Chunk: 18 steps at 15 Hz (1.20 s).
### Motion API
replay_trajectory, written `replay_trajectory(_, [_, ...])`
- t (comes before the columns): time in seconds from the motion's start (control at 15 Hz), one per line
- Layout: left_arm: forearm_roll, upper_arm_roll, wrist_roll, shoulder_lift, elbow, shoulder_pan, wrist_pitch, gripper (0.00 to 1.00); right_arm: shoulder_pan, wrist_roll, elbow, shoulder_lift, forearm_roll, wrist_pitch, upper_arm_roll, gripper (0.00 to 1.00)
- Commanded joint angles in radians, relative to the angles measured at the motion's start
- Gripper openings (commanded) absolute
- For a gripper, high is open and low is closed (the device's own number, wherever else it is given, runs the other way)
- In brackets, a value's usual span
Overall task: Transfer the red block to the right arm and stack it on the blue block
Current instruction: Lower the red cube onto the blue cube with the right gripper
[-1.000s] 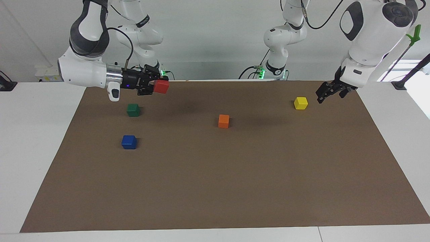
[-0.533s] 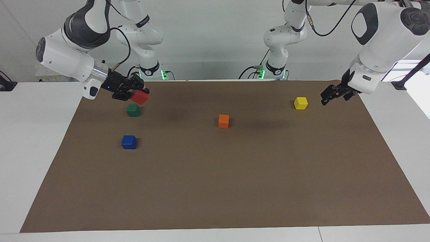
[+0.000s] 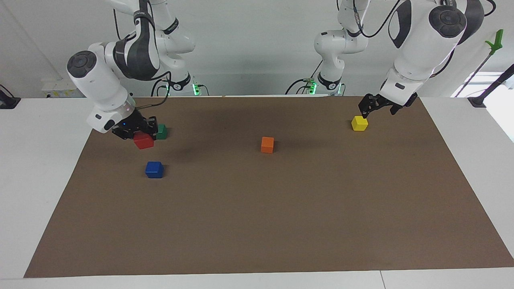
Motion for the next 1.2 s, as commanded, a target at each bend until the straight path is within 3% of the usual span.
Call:
replay_trajectory(0.0, [-0.026, 0.050, 0.020, -0.084, -0.120, -0.018, 0.083, 1.00, -0.004, 0.072, -0.021, 0.042, -0.044, 0.051, 0.004, 0.00])
replay_trajectory(0.8, [-0.047, 0.051, 0.021, -0.084, -0.105, -0.003, 0.172, 1.00, 0.020, 0.144, -0.056, 0.166, -0.077, 0.261, 0.004, 0.00])
replay_trajectory(1.13, [-0.047, 0.051, 0.023, -0.089, -0.055, -0.009, 0.165, 1.00, 0.008, 0.154, -0.060, 0.187, -0.077, 0.280, 0.004, 0.00])
